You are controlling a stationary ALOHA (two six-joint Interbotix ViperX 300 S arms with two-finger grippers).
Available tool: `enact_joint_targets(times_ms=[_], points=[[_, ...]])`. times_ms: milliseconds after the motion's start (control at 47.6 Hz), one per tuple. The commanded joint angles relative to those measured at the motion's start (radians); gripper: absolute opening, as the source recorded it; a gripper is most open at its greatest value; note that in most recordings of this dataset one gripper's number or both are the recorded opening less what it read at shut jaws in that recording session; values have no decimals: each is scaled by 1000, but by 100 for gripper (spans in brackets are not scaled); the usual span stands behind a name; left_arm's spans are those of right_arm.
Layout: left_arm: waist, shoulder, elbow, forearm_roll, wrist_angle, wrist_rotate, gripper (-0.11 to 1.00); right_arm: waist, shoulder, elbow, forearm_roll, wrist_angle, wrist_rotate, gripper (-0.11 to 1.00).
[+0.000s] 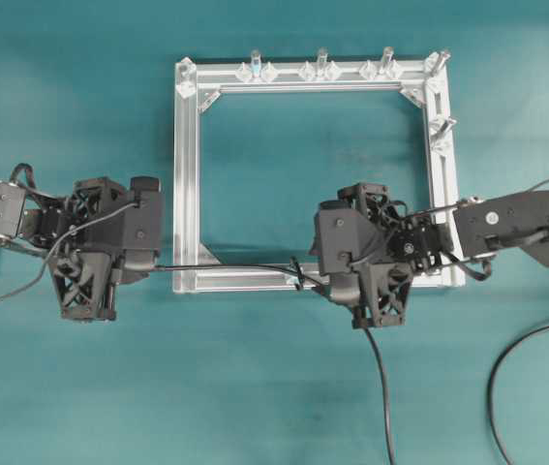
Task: Insert the wire through the string loop located in the center.
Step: 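Pull the plug leftward with the left gripper, drawing cable through the loop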
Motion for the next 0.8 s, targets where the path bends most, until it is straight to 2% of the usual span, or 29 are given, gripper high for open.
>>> enact_joint_targets(times_ms=[0,778], points=[[-5,-9,-9,-2,-5,-8,13,3,-29,-8,-3,-5,0,60],[-12,21,17,-3,-35,-8,13,3,-29,-8,-3,-5,0,60]])
